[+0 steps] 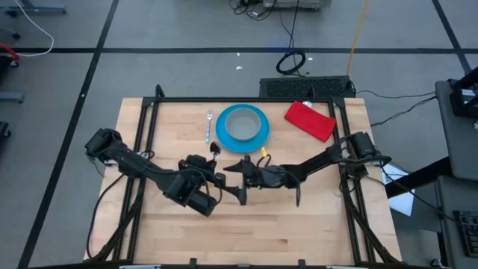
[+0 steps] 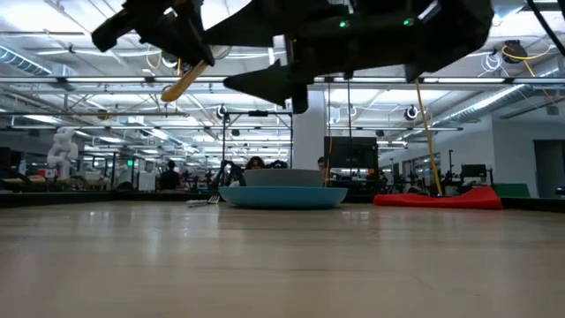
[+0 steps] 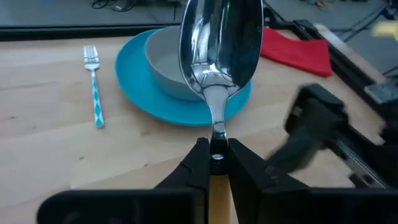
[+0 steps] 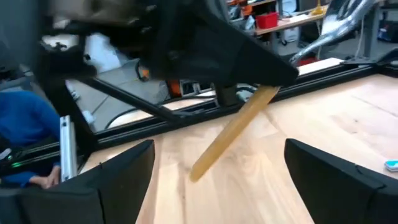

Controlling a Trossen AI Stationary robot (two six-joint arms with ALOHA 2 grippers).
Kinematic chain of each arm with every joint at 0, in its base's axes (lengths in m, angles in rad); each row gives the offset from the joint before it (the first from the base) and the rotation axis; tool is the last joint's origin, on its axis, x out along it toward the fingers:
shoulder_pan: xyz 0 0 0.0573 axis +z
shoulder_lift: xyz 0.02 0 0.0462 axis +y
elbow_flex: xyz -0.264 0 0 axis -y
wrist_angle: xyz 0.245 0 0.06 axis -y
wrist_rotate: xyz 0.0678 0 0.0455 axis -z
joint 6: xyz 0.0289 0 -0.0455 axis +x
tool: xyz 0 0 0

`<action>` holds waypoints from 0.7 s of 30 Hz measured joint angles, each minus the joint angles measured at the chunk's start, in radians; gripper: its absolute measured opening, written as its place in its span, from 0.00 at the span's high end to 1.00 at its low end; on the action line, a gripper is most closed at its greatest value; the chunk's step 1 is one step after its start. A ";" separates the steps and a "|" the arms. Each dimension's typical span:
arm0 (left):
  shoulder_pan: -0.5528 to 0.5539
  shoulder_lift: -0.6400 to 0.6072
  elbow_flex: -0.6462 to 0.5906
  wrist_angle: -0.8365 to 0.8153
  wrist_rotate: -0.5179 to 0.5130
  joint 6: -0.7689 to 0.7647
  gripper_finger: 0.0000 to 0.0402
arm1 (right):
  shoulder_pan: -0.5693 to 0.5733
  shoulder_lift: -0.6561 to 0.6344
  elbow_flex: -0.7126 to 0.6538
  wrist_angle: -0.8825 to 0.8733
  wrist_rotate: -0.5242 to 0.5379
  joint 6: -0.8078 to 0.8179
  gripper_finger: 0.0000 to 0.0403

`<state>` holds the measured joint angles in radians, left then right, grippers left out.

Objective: Pick and place plate/cup/fork/spoon on tray
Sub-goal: Put the yellow spoon into the grey bowl

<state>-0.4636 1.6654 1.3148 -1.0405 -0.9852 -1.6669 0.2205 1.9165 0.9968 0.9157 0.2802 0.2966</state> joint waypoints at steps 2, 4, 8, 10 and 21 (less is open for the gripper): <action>0.006 0.003 -0.001 0.035 0.000 0.048 0.90 | -0.017 0.025 0.020 0.014 -0.038 0.011 0.13; 0.008 -0.006 -0.001 0.031 -0.004 0.054 0.90 | -0.027 0.049 0.022 0.070 -0.071 0.013 0.14; 0.003 -0.020 0.000 0.031 -0.019 0.062 0.91 | -0.034 0.067 0.022 0.127 -0.068 0.033 0.15; 0.003 -0.024 -0.001 0.050 -0.024 0.092 0.91 | -0.043 0.067 0.022 0.128 -0.069 0.031 0.15; 0.001 -0.086 -0.001 0.193 -0.053 0.304 0.89 | -0.056 0.067 0.022 0.135 -0.107 -0.053 0.16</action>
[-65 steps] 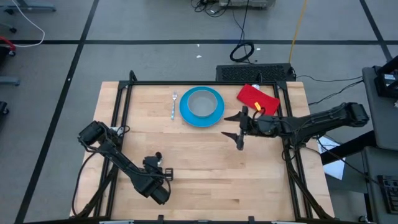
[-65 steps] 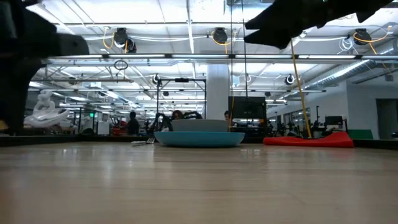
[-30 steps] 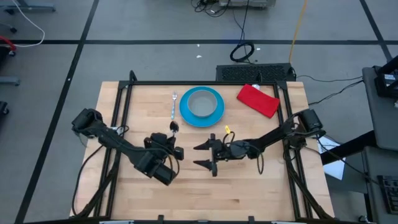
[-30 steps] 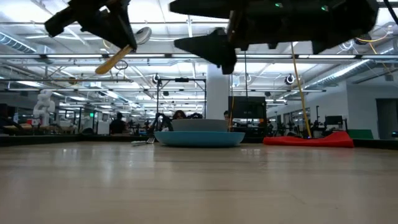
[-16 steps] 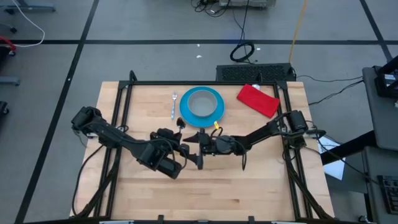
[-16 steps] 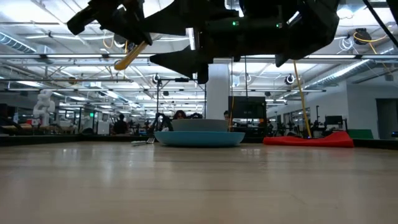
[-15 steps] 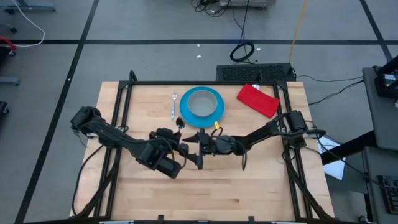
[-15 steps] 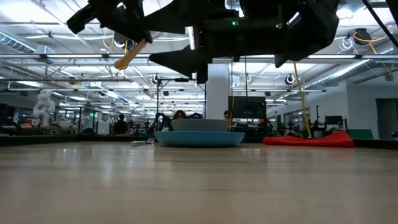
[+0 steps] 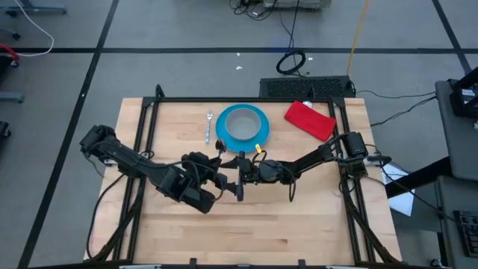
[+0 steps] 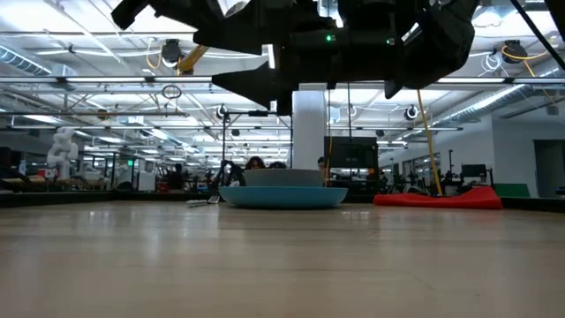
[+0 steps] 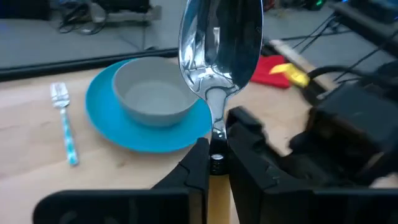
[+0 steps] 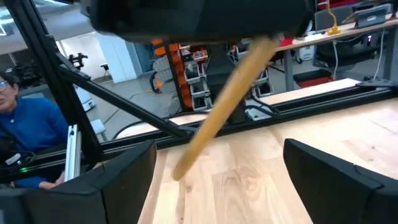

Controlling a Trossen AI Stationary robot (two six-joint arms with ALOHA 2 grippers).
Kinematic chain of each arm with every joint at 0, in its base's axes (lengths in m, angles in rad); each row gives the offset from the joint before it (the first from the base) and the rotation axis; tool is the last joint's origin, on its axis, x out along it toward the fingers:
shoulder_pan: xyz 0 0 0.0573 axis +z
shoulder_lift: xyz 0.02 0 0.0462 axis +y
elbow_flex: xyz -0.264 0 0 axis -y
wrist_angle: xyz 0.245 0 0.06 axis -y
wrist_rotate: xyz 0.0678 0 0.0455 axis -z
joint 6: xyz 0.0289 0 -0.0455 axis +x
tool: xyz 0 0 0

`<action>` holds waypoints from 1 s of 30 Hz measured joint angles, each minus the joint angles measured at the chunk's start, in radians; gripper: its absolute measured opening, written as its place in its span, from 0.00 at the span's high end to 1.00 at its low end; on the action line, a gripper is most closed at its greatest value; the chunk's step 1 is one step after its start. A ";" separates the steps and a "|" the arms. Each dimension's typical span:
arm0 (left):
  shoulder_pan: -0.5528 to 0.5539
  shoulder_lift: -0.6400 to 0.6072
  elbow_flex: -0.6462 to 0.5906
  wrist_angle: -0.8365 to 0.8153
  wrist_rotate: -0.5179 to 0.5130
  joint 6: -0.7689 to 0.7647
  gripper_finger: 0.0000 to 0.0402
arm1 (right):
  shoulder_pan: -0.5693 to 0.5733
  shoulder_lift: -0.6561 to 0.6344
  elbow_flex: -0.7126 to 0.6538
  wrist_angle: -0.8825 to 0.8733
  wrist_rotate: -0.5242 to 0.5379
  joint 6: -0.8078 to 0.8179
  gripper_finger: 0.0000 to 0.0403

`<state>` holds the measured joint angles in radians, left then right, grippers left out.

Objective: Pick and place plate/cup/fork/spoon on tray
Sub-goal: Put the yellow spoon into the grey bowl

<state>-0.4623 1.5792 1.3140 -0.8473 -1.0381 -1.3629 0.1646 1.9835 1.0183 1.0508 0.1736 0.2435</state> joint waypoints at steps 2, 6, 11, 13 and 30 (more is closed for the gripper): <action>0.003 -0.006 0.001 0.048 -0.010 0.051 0.89 | 0.000 0.000 0.000 0.013 -0.017 -0.001 0.17; 0.003 -0.015 0.000 0.131 -0.016 0.161 0.89 | 0.001 0.000 0.000 0.048 -0.046 0.005 0.23; 0.006 -0.016 0.000 0.209 -0.015 0.255 0.89 | 0.000 0.000 0.000 0.064 -0.045 0.006 0.31; 0.006 -0.016 0.000 0.231 -0.016 0.273 0.89 | 0.000 0.000 0.000 0.067 -0.046 0.006 0.34; 0.006 -0.016 0.000 0.252 -0.021 0.311 0.88 | 0.000 0.000 0.000 0.066 -0.045 0.047 0.86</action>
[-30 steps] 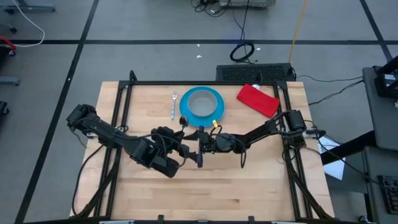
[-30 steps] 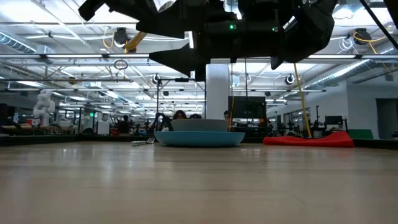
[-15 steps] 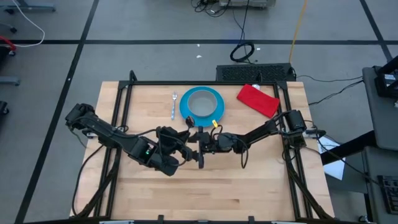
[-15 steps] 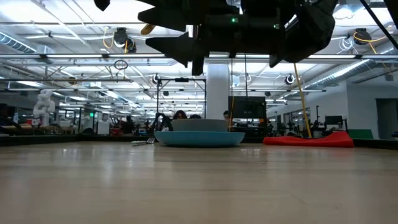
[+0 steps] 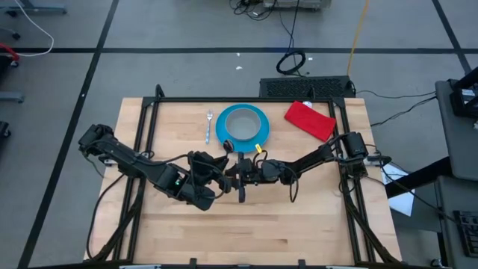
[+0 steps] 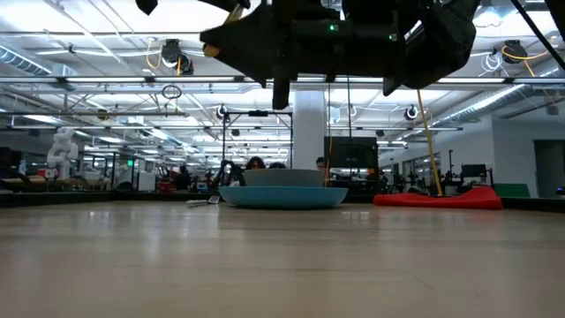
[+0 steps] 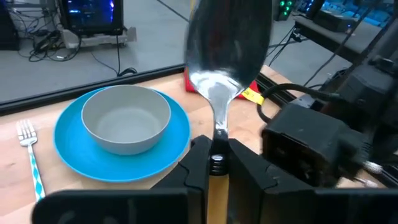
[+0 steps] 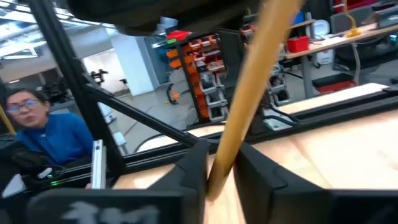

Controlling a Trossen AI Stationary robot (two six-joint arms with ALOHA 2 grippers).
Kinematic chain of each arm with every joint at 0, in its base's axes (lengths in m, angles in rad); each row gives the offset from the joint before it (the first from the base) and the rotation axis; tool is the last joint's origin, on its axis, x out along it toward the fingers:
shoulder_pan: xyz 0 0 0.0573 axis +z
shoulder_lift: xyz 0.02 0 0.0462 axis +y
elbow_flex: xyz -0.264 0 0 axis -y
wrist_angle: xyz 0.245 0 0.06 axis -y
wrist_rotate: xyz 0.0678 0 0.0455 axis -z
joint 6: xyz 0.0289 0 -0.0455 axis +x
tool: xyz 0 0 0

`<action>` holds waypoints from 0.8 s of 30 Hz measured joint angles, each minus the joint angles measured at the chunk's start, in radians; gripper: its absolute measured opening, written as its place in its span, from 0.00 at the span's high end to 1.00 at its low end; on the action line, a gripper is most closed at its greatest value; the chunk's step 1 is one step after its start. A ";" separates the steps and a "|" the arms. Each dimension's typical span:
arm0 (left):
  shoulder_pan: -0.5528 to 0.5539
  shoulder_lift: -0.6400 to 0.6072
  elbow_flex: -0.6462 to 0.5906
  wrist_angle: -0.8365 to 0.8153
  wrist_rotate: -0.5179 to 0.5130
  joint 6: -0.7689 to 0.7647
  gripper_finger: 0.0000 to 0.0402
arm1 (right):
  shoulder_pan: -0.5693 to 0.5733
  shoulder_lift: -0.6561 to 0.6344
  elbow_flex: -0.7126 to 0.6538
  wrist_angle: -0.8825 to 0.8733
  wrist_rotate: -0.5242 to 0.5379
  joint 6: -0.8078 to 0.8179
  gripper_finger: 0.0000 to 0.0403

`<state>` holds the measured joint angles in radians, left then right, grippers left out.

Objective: Pick and place plate/cup/fork/spoon on tray
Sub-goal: Put the yellow spoon into the grey bowl

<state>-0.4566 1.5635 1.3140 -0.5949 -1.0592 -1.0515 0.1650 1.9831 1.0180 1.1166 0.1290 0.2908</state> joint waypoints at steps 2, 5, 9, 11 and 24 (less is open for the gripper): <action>-0.002 0.000 0.000 0.004 0.001 0.005 0.88 | -0.002 0.000 -0.001 -0.010 0.004 0.004 0.92; -0.005 0.000 0.000 0.007 0.003 0.025 0.88 | -0.004 0.000 -0.002 -0.018 0.006 0.020 0.95; -0.007 0.001 0.000 0.015 0.014 0.069 0.88 | -0.007 -0.001 -0.001 -0.038 0.000 0.044 0.95; -0.010 -0.001 0.000 0.013 0.021 0.090 0.88 | -0.007 -0.003 -0.001 -0.053 -0.003 0.049 0.95; -0.068 -0.038 0.000 -0.074 0.076 0.200 0.70 | -0.008 -0.226 -0.002 -0.650 -0.029 -0.029 0.95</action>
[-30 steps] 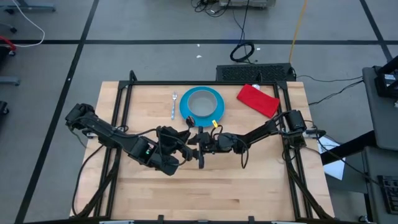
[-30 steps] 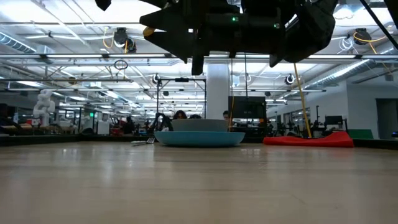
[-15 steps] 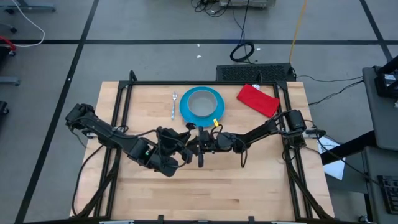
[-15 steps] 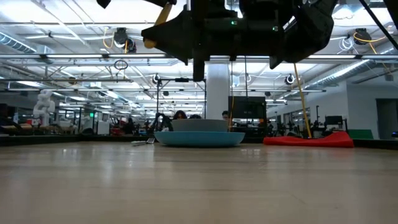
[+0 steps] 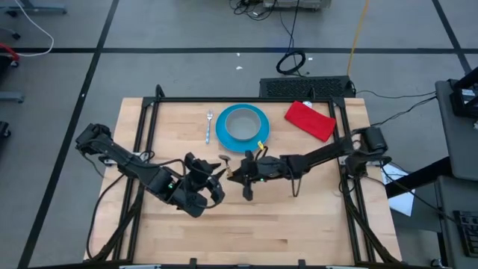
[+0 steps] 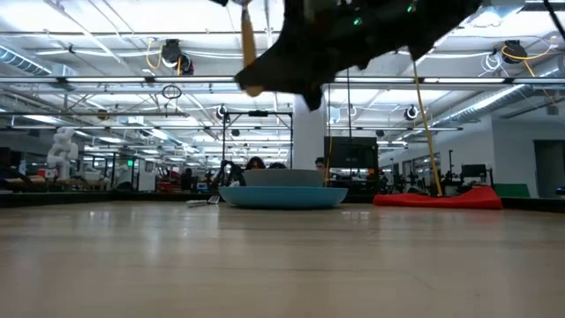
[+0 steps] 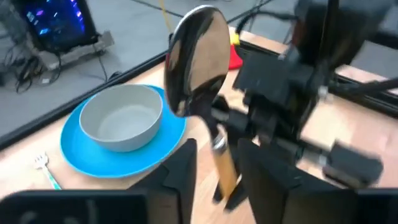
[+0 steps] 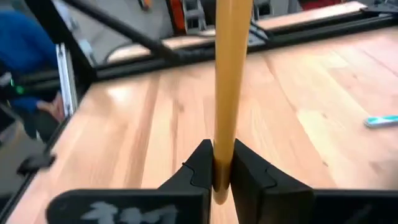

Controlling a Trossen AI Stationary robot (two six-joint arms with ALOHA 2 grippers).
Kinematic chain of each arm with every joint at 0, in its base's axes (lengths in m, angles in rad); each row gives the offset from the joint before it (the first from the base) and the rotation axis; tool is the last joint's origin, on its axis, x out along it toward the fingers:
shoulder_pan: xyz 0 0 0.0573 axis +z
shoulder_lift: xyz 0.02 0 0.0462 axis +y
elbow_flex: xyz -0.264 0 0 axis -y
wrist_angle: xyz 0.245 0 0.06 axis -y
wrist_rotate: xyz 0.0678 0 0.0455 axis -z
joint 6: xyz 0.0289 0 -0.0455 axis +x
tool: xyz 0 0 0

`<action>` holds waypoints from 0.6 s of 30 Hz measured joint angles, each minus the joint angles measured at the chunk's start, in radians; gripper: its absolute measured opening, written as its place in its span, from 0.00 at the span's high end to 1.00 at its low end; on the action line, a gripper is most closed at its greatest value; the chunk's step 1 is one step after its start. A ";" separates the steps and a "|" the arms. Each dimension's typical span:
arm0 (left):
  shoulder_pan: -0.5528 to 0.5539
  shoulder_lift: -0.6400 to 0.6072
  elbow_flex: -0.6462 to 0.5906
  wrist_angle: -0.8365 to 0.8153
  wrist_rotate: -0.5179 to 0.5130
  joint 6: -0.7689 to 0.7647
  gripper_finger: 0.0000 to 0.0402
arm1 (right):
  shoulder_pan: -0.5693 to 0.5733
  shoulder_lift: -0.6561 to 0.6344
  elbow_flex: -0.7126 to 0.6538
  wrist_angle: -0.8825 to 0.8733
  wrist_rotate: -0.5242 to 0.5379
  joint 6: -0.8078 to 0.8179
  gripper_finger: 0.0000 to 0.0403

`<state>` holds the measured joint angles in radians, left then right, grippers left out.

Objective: Pick and place plate/cup/fork/spoon on tray
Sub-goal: Put the yellow spoon into the grey bowl

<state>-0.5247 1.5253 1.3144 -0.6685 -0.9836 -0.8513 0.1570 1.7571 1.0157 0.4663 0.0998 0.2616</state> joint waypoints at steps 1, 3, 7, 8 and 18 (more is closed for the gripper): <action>-0.004 -0.003 0.000 0.001 0.004 0.024 0.67 | 0.000 -0.026 0.001 -0.056 0.000 -0.011 0.95; -0.017 -0.005 0.000 -0.005 0.010 0.064 0.63 | 0.000 -0.079 0.002 -0.194 0.000 -0.031 0.95; -0.039 -0.002 0.000 -0.029 -0.001 0.137 0.57 | 0.000 -0.172 0.000 -0.423 0.000 -0.063 0.95; -0.041 -0.003 0.000 -0.029 -0.004 0.149 0.56 | 0.000 -0.196 0.001 -0.473 0.000 -0.066 0.95; -0.013 -0.002 0.000 0.089 0.025 0.389 0.49 | -0.013 -0.336 0.001 -0.939 -0.008 -0.069 0.95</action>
<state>-0.5381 1.5235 1.3144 -0.5793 -0.9585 -0.4618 0.1438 1.4206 1.0164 -0.4728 0.0922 0.1922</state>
